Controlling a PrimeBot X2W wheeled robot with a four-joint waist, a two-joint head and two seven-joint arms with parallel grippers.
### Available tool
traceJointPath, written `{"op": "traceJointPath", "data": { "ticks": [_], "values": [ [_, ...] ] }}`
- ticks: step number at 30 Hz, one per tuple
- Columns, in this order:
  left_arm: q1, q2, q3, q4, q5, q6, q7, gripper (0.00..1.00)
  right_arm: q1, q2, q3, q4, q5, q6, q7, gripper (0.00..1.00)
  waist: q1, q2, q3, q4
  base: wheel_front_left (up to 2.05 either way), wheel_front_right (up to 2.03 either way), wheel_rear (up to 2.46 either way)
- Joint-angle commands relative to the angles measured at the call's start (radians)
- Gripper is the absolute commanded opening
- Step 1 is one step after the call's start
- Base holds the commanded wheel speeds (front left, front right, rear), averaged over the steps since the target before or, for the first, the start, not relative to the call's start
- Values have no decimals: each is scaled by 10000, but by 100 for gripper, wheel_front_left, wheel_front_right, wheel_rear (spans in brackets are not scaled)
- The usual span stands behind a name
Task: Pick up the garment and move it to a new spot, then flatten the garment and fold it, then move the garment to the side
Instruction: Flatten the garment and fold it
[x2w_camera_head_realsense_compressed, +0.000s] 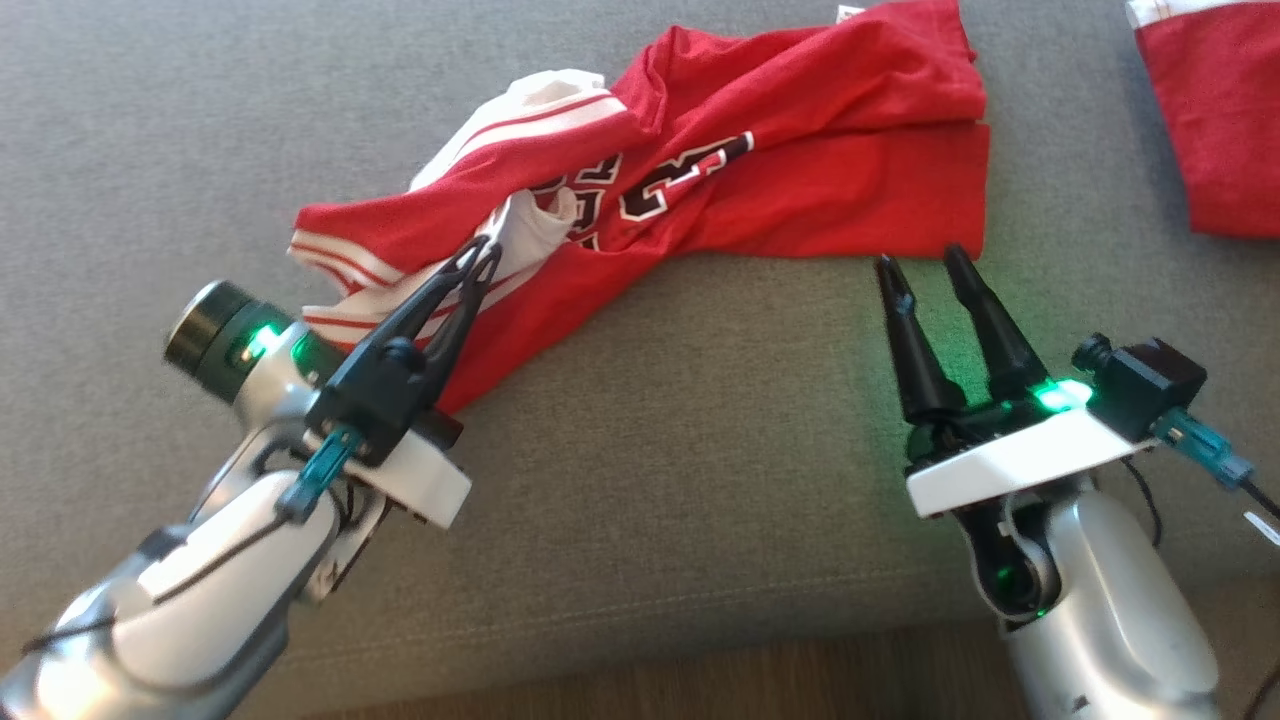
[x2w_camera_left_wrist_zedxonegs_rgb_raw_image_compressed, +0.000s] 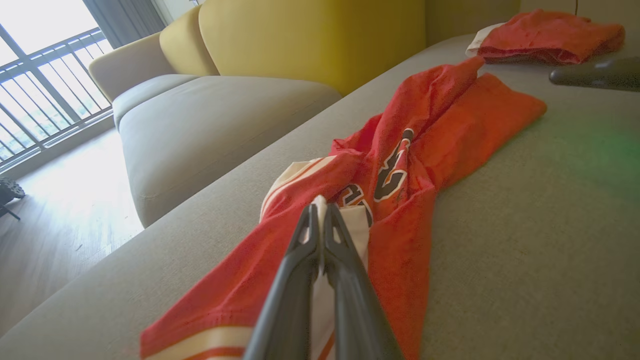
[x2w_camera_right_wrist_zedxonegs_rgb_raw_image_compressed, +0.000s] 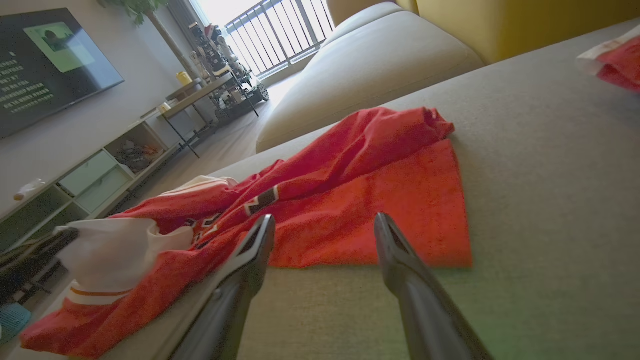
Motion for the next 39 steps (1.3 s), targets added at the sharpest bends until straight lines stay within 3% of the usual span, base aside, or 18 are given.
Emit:
{"op": "traceJointPath", "data": {
  "ticks": [1,7,17,25,30,32,34,39],
  "values": [
    [137,477,618,-563,167,221,-53,0,-260,86,-52,223,-178,-2,-43,100,0,0,-133,116,0,0,0],
    [721,517,1417,-1321,231,394,-53,0,-1780,86,-1047,1658,-1746,-2,1022,100,0,0,-329,466,0,0,0],
    [1094,176,2211,-1317,532,-187,-53,0,-3509,86,-2819,3019,-3941,-2,2515,100,0,0,-319,899,0,0,0],
    [1403,-14,2715,-1252,758,-434,-53,0,-2988,86,-3072,2728,-3936,-2,3022,100,0,0,-349,978,0,0,0],
    [1563,-71,3045,-1248,948,-582,-53,0,-2599,86,-3071,2396,-3726,-2,3225,90,0,0,-364,969,0,0,0],
    [1589,-91,3165,-1268,1008,-642,-53,0,-2501,86,-3044,2288,-3618,-2,3291,80,0,0,-332,962,0,0,0],
    [1610,-122,3331,-1305,1100,-731,-53,0,-2478,86,-2991,2230,-3536,-2,3305,77,0,0,-274,958,0,0,0],
    [1653,-146,3548,-1304,1234,-891,-53,0,-2679,86,-2983,2421,-3511,-2,3232,76,0,0,-203,978,0,0,0]
  ]
}}
